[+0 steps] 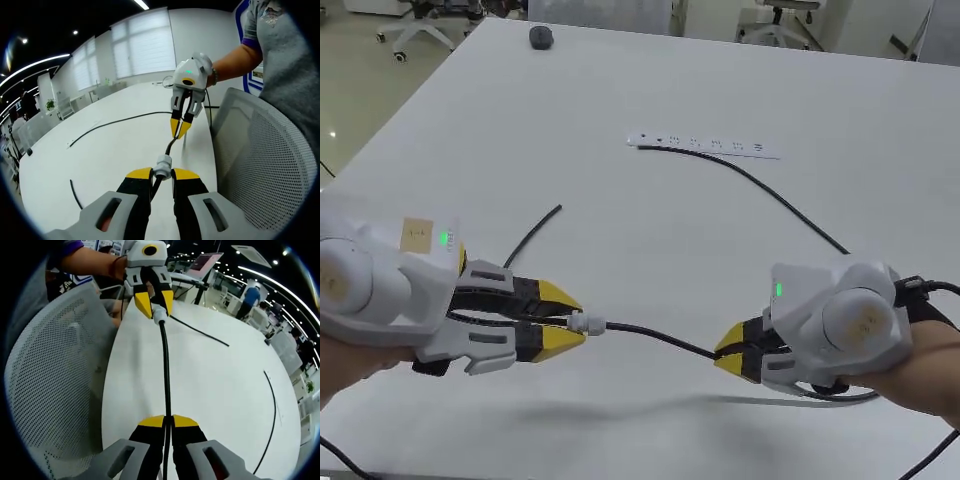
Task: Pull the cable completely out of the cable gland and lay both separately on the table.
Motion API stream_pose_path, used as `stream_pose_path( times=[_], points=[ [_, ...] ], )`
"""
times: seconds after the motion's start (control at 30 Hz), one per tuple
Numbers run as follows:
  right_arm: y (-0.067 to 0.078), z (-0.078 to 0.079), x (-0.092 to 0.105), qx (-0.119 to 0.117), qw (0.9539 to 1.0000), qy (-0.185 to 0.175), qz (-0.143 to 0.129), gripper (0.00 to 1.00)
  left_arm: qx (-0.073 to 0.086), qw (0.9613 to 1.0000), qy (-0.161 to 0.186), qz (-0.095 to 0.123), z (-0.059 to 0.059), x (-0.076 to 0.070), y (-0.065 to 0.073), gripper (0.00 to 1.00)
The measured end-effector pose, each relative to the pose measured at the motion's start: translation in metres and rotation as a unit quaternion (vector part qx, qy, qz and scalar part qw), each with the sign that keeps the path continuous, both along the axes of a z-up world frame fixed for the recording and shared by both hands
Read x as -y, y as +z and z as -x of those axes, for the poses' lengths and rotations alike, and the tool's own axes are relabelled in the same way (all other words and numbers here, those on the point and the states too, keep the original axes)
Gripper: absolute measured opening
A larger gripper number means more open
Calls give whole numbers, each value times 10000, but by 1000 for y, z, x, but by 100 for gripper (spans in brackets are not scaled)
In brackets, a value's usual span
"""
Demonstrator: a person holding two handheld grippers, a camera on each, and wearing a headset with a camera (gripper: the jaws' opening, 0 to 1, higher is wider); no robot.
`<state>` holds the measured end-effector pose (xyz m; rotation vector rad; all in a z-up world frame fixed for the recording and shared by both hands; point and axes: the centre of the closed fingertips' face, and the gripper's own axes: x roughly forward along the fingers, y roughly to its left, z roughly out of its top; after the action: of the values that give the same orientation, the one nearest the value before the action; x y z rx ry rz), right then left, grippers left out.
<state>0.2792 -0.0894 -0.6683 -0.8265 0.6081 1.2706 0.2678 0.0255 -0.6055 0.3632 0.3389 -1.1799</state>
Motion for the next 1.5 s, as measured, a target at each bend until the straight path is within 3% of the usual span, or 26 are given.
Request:
stream_pose_path(
  times=[0.17, 0.23, 0.27, 0.47, 0.6, 1.07, 1.5],
  points=[
    [1, -1, -1, -40, 9999, -92, 4, 0, -33, 10000, 67, -22, -2, 0, -2, 15],
    [9, 4, -13, -268, 9990, -146, -322, 0, -35, 10000, 72, -23, -3, 1, -2, 15],
    [14, 4, -19, -275, 9984, -166, -466, 1, -36, 10000, 66, -21, -3, 1, -2, 15],
    [47, 10, -60, -136, 9955, 101, -932, 7, -39, 10000, -12, -48, -2, 11, -3, 15],
    [59, 14, -78, 3, 9943, 308, -1025, 9, -9, 10000, -68, -47, -2, 14, -1, 15],
    [63, 12, -84, 135, 9941, 384, -1003, 6, 4, 10000, -91, -25, -2, 16, 0, 15],
    [58, 11, -88, 83, 9945, 403, -967, 3, 18, 9999, -158, -20, -2, 19, 2, 15]
  ],
)
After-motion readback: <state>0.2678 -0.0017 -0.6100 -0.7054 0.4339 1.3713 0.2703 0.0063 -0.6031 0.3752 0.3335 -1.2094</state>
